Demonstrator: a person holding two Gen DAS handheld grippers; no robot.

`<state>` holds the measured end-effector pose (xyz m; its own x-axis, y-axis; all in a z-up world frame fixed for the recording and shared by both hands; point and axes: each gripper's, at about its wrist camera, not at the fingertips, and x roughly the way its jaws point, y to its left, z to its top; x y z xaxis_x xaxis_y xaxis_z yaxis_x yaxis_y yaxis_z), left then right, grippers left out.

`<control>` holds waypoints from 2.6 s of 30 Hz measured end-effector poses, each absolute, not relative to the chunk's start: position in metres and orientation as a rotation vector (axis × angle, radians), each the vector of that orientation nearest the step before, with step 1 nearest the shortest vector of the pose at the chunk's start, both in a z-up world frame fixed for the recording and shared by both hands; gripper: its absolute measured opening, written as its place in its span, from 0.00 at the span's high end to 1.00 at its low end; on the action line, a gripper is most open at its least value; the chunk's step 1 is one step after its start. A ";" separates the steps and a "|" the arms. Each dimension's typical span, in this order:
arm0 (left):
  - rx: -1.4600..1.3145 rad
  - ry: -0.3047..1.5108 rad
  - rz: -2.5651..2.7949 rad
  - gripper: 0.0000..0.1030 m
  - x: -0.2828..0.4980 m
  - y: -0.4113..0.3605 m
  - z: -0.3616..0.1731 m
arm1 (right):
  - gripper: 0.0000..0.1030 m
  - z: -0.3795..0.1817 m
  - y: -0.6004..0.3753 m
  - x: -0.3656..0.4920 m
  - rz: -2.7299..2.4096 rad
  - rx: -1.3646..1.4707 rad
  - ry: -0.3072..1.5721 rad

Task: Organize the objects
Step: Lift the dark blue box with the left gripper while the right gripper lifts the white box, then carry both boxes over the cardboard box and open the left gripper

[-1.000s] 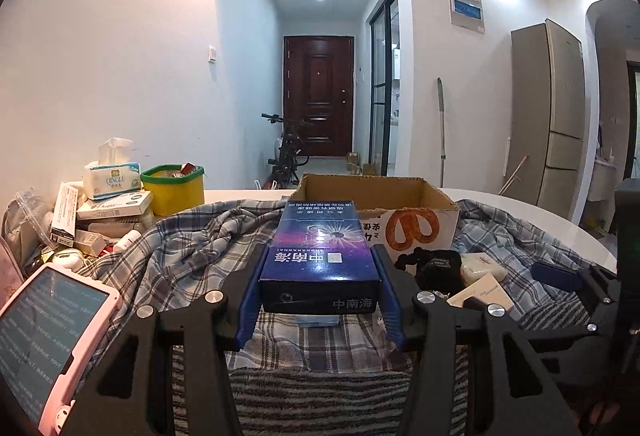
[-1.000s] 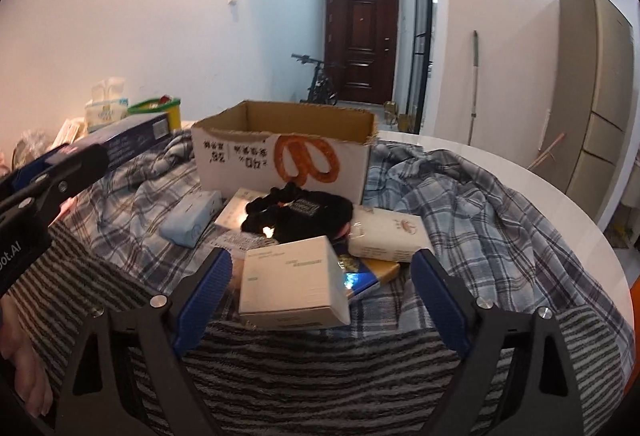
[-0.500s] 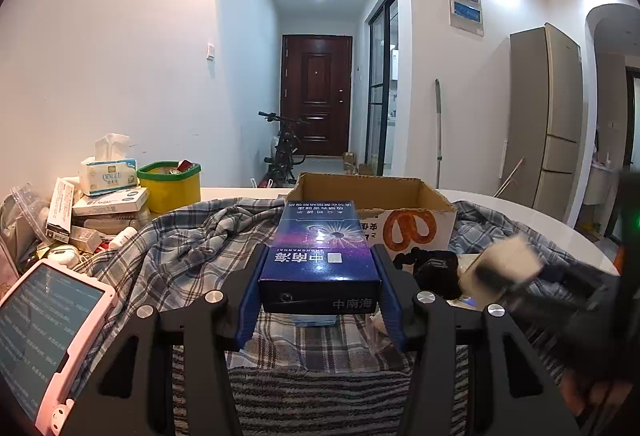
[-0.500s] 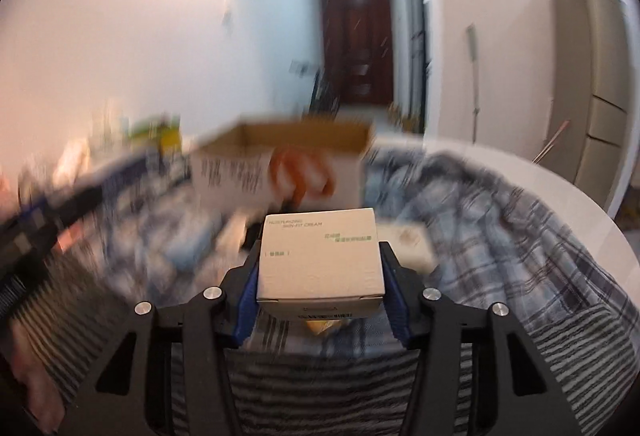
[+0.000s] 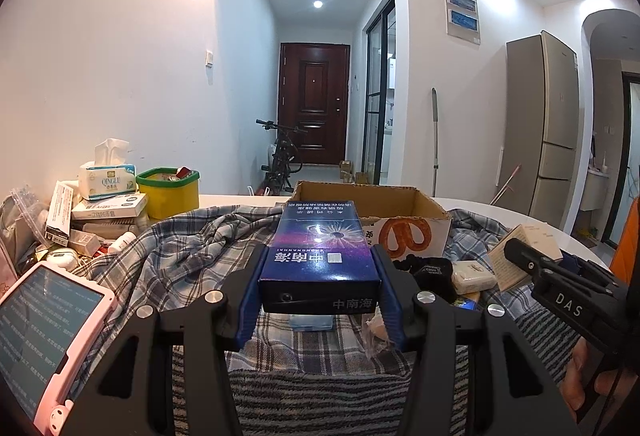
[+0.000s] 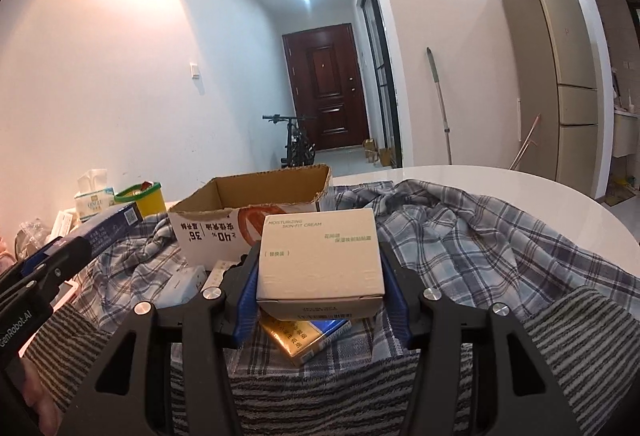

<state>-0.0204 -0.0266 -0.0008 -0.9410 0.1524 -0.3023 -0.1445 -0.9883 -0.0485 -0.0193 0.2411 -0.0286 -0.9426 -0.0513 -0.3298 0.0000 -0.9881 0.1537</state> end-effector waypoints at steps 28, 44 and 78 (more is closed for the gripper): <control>-0.283 -0.036 2.891 0.49 0.009 -0.033 0.091 | 0.49 0.035 0.256 0.026 -3.029 0.416 0.046; -0.017 -0.126 2.741 0.49 -0.008 0.013 0.227 | 0.49 0.206 0.223 -0.011 -3.007 0.043 0.052; -0.525 -0.184 2.771 0.49 -0.180 -0.006 0.140 | 0.49 0.139 0.223 -0.141 -3.006 0.320 -0.086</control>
